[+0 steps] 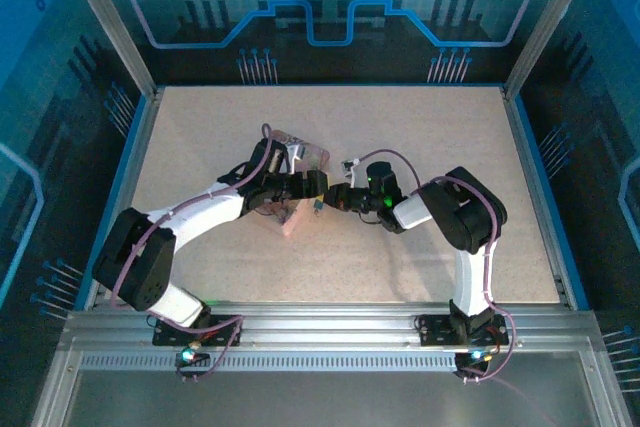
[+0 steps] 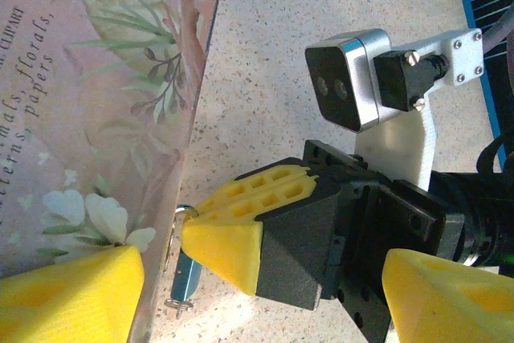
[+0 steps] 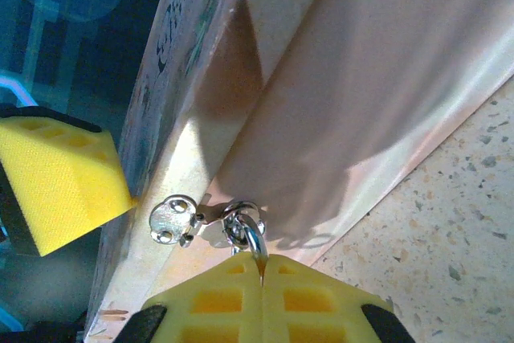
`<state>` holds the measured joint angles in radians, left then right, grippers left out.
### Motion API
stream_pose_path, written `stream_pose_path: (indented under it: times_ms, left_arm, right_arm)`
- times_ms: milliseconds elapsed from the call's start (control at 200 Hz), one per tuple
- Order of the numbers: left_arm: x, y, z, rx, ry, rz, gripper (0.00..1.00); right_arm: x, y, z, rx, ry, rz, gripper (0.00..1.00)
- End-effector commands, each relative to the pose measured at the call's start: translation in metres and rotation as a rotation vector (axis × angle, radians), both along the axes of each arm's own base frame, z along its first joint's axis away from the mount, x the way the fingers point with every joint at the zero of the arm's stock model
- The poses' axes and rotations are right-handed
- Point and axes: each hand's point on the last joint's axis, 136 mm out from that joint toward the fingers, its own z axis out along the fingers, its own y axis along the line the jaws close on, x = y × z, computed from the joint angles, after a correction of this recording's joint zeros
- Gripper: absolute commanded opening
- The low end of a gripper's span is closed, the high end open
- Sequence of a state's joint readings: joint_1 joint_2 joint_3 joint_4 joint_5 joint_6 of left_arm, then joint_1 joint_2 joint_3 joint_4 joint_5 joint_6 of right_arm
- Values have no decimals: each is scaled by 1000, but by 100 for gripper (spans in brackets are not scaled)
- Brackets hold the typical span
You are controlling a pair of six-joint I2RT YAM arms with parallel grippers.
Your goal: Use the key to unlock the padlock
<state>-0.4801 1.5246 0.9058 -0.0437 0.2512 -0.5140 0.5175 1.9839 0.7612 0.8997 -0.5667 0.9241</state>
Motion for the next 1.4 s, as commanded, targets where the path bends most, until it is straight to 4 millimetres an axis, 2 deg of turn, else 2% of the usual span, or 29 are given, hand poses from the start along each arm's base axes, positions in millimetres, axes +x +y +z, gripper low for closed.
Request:
stream_pose_path:
  times_ms: [0, 630, 920, 1015, 1105, 1241, 1396]
  left_arm:
    - [-41, 24, -54, 127, 208, 12, 80]
    - [-48, 30, -62, 132, 225, 31, 80]
    - [-48, 32, -60, 127, 222, 40, 80]
    - [-42, 32, -50, 91, 207, 52, 82]
    - [-30, 34, -31, 29, 167, 71, 83]
    - [-10, 40, 12, -29, 68, 90, 86]
    - [7, 58, 65, -70, -63, 120, 88]
  right_arm:
    - [40, -13, 33, 42, -145, -101, 0]
    - [64, -23, 40, 55, -158, -192, 0]
    - [67, -30, 42, 43, -172, -192, 0]
    - [62, -36, 43, 19, -173, -194, 0]
    - [52, -43, 49, -21, -186, -184, 0]
    - [28, -54, 60, -135, -198, -130, 0]
    - [-14, -70, 69, -291, -164, -38, 0]
